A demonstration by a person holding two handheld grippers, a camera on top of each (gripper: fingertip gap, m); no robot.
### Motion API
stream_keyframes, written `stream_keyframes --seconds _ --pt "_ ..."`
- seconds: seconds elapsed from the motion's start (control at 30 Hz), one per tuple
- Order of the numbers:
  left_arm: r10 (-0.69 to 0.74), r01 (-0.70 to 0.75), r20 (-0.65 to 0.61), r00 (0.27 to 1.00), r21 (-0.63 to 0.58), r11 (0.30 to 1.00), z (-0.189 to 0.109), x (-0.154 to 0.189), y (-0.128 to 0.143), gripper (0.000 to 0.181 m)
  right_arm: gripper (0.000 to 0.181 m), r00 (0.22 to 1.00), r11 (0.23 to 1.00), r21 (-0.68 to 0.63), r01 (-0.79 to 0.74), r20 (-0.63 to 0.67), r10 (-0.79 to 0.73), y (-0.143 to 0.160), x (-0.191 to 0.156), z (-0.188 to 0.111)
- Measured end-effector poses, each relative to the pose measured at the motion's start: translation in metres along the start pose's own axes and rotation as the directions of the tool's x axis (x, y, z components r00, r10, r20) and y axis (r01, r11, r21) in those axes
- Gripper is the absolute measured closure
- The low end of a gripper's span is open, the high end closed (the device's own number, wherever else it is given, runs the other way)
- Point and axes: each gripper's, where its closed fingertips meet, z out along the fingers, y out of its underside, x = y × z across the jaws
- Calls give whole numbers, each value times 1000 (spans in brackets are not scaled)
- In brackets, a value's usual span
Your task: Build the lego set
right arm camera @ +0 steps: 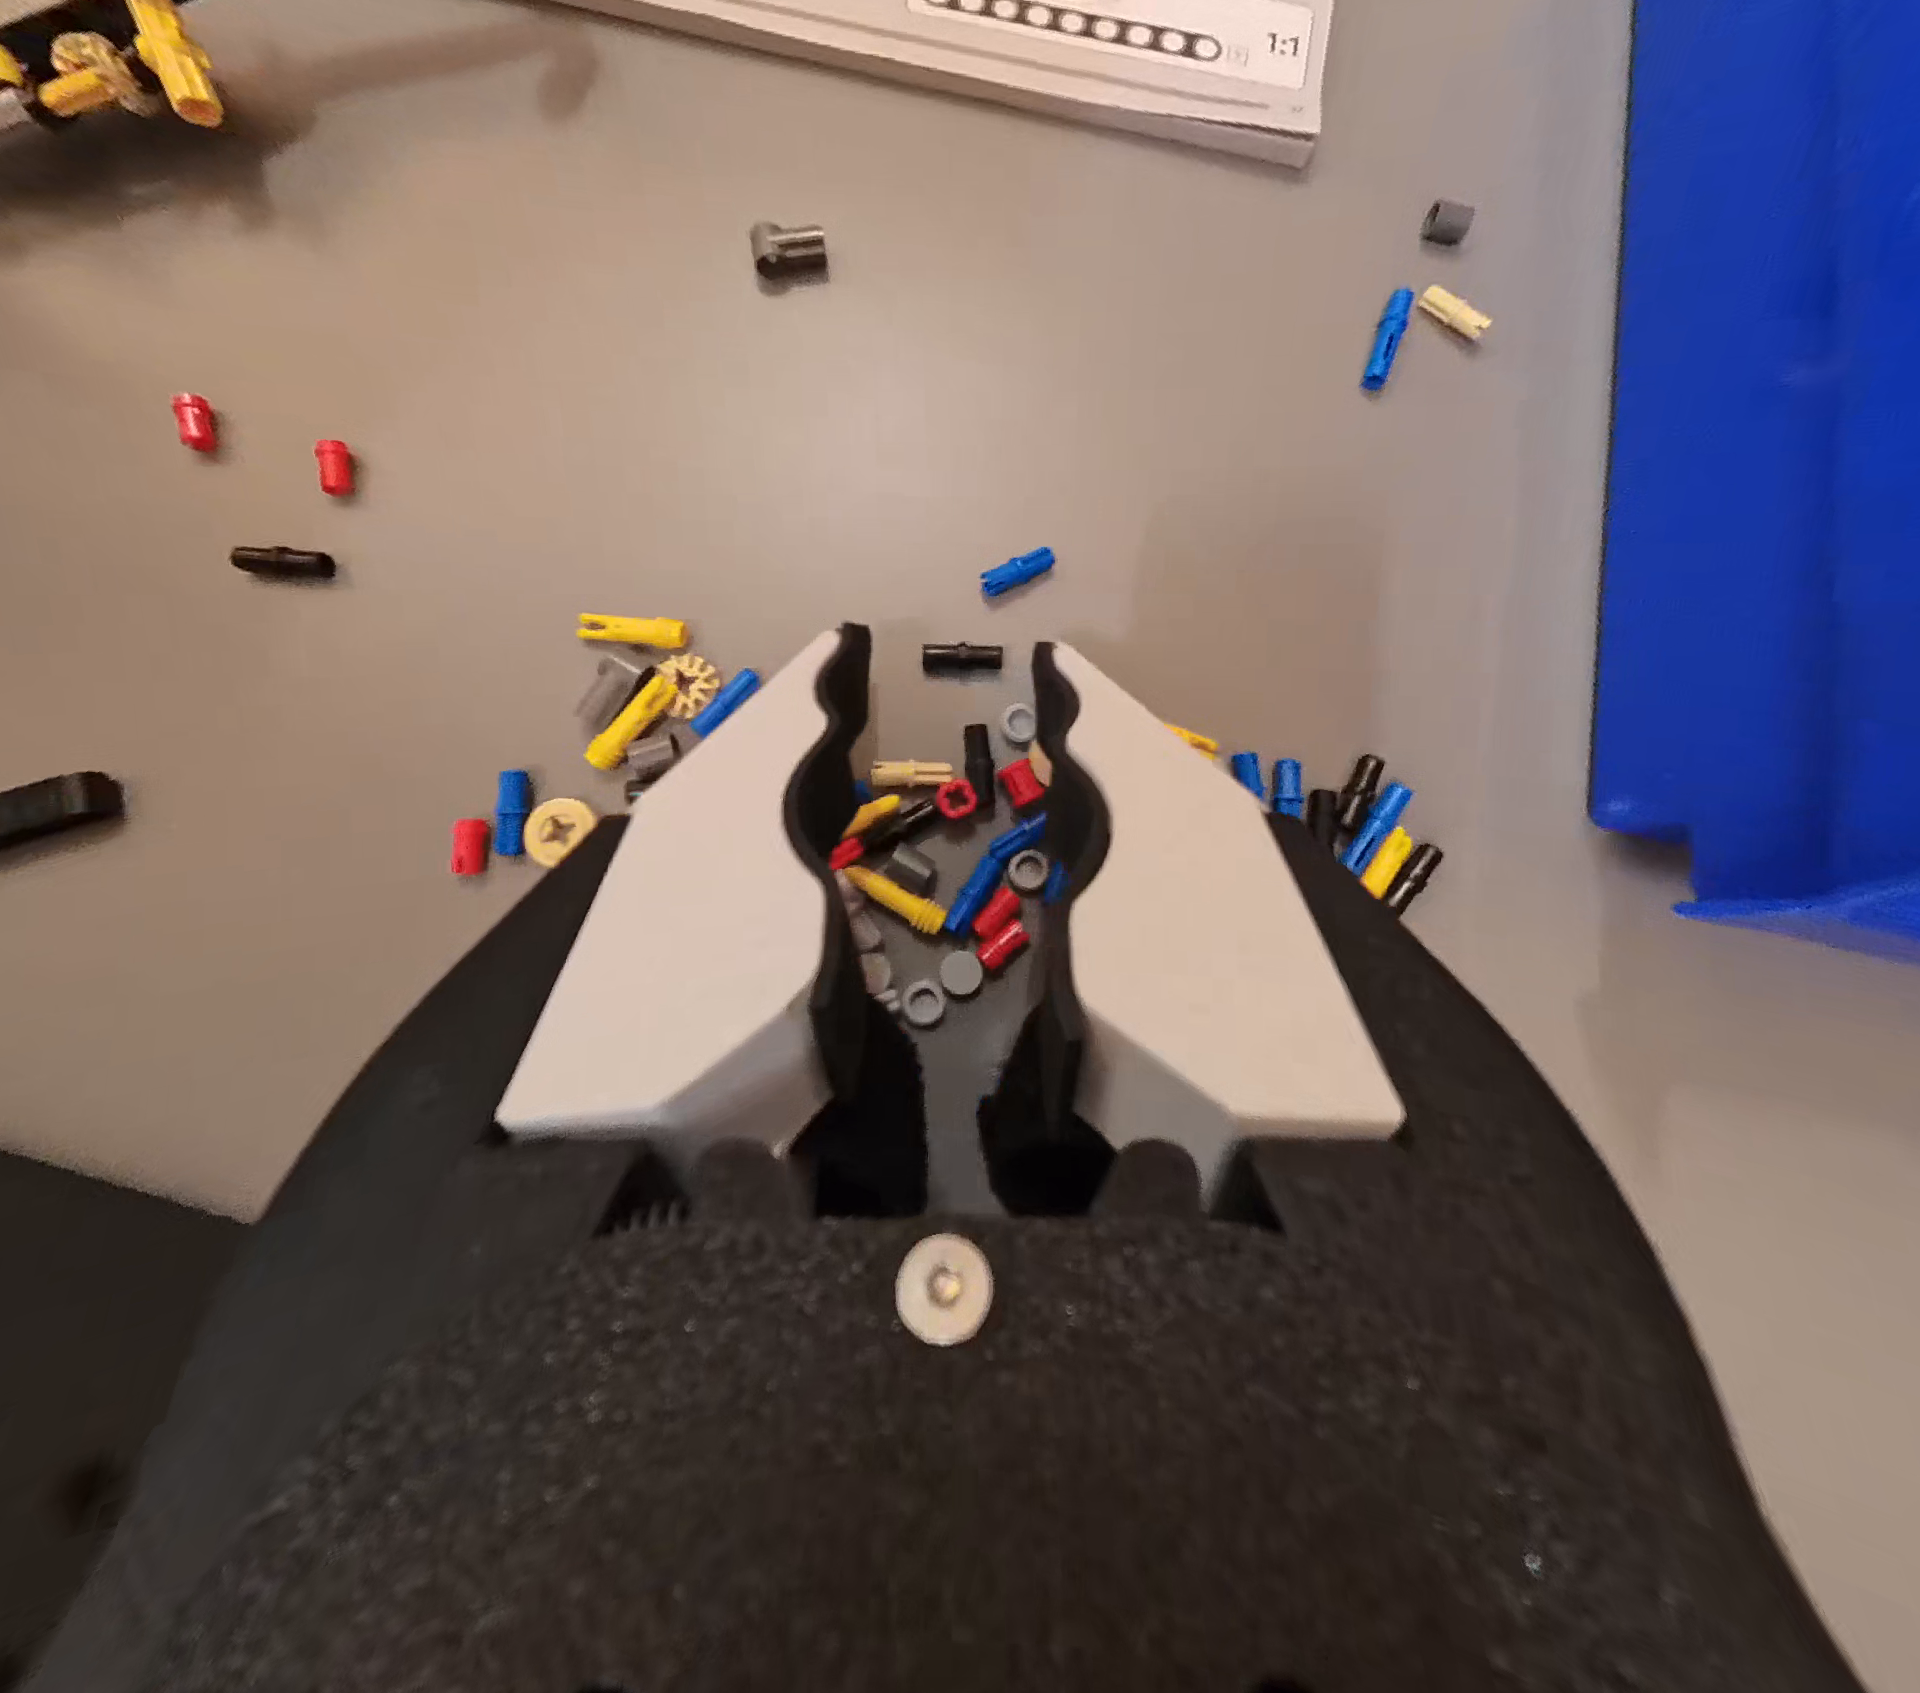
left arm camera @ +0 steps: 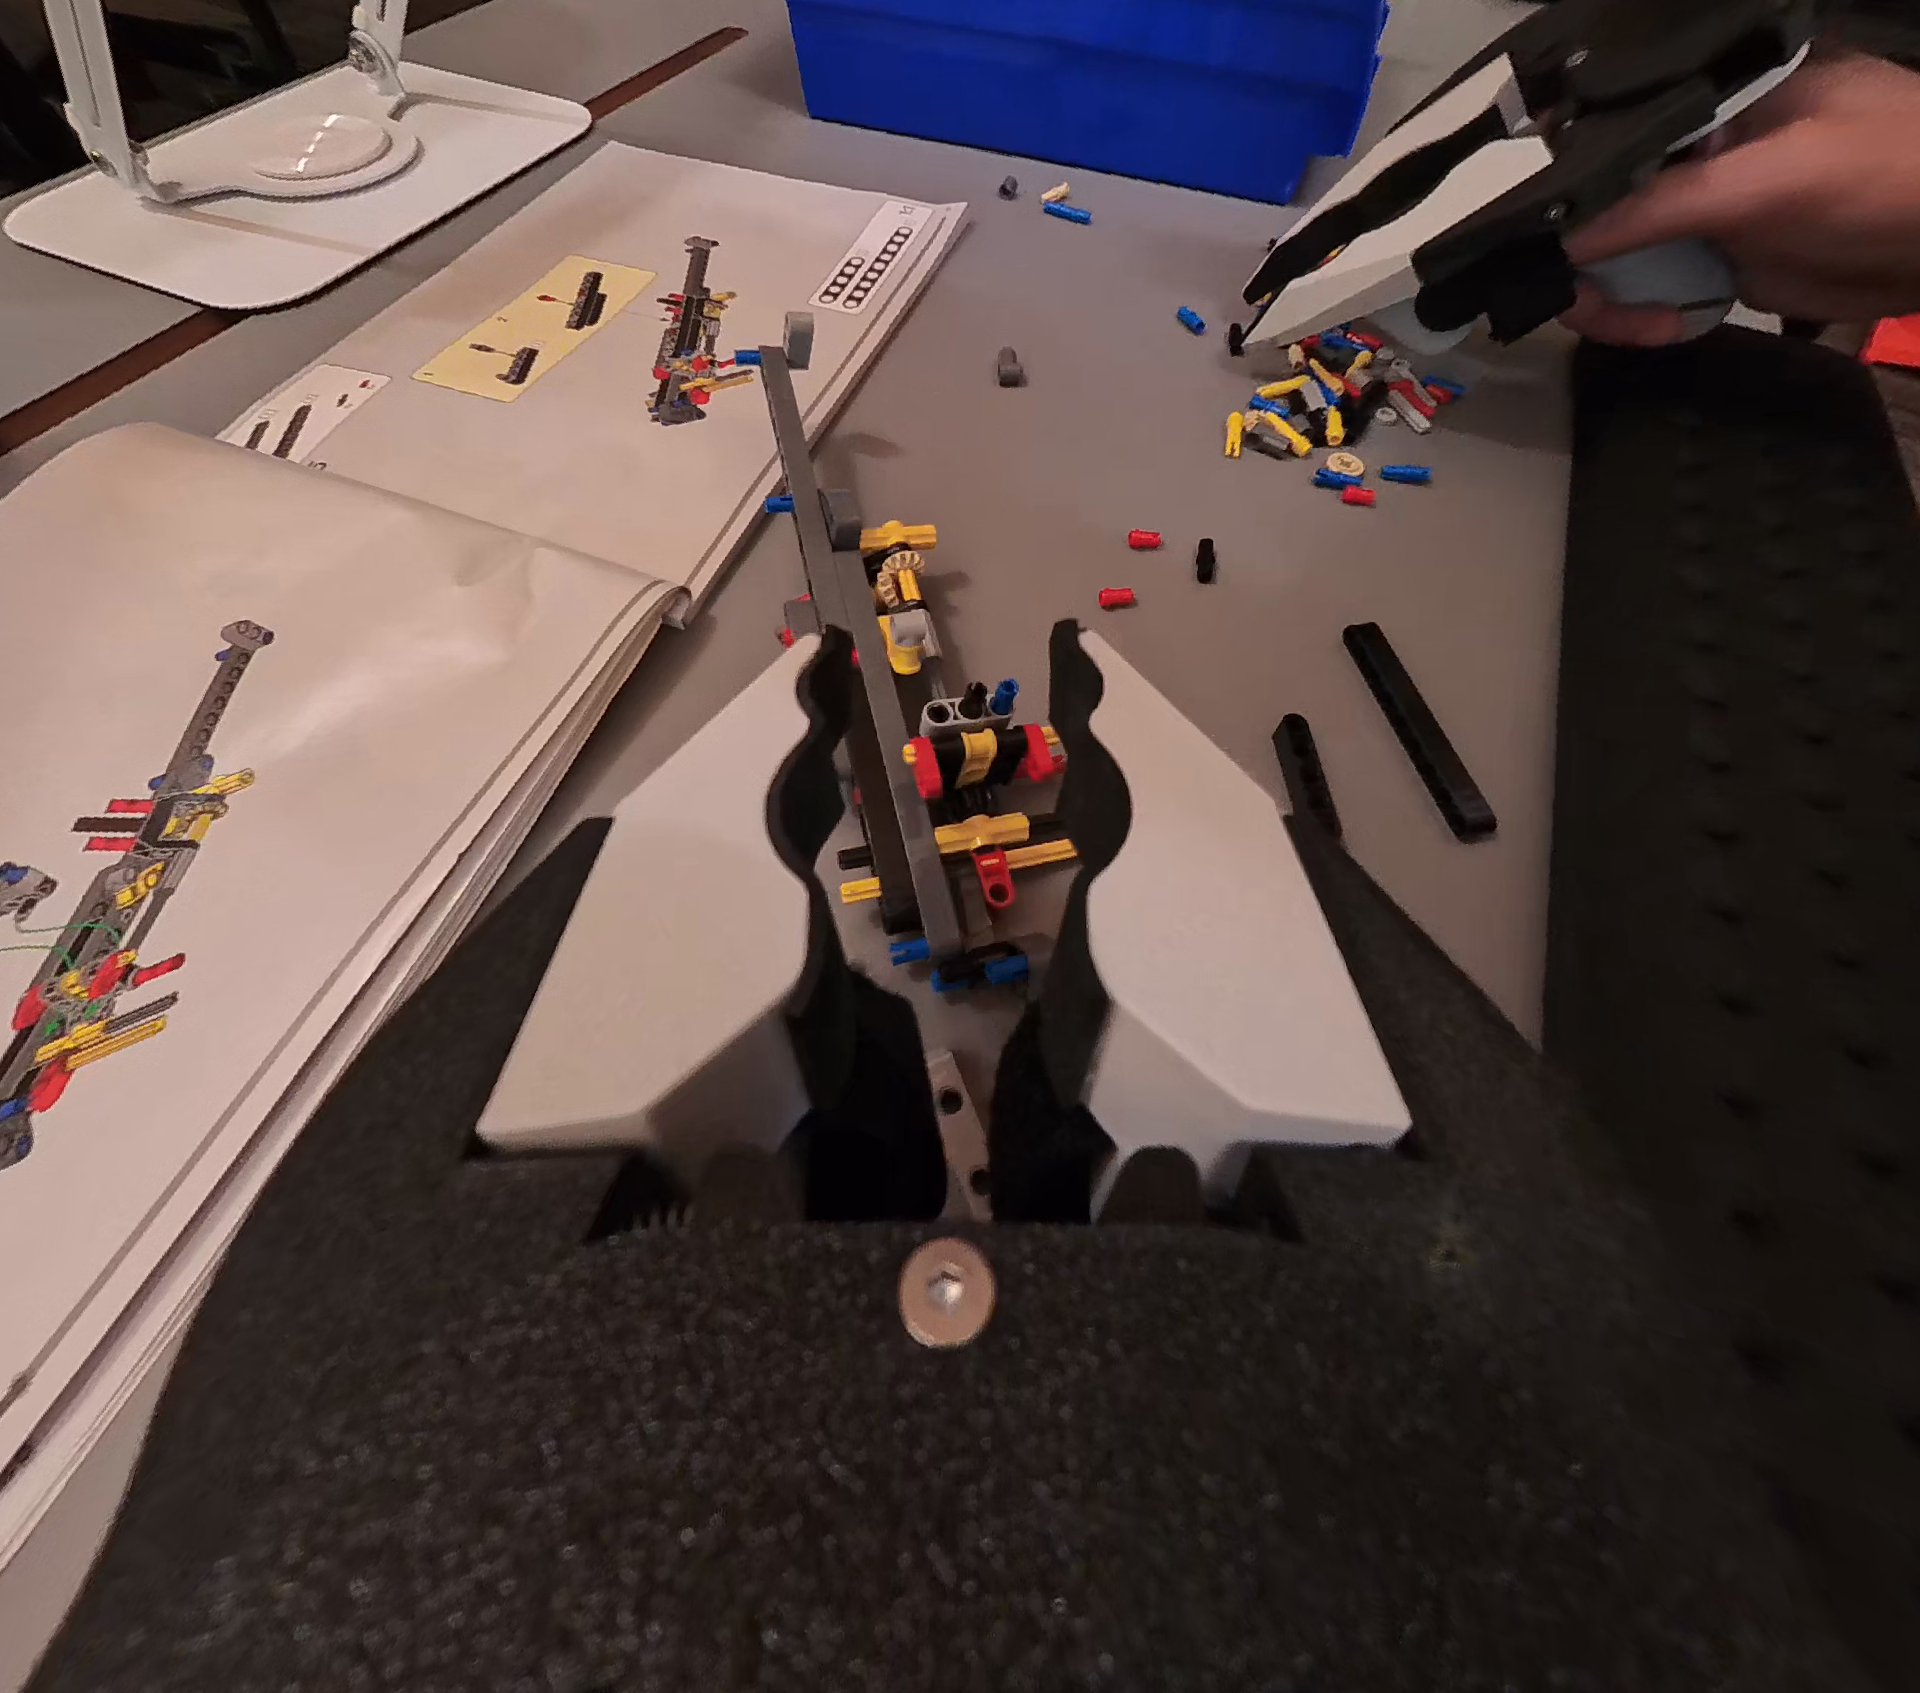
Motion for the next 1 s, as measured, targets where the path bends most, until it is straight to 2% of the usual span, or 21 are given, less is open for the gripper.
stream_keyframes --seconds 0.17,0.5,0.6,0.8,0.9,1.0 --pt "3 -3 16 1000 -10 1000 2 -4 2 145 164 999 999 -27 36 -19 -37 3 4 4" --pt "4 -4 22 1000 -6 1000 0 -5 2 145 164 1000 998 -51 27 4 -27 7 3 6" --pt "5 -5 24 1000 0 1000 -1 -5 0 145 175 999 999 -26 42 -18 -42 1 5 3" --pt "7 -7 29 1000 5 1000 -2 -6 -1 145 164 997 997 -21 77 -20 -78 -6 -5 -1" --pt "9 -9 29 1000 6 1000 -3 -5 -2 145 156 998 998 -45 50 -34 -51 0 2 3" --pt "9 -10 31 999 9 1000 -4 -6 -2 145 156 999 997 -66 34 2 -34 6 0 7"
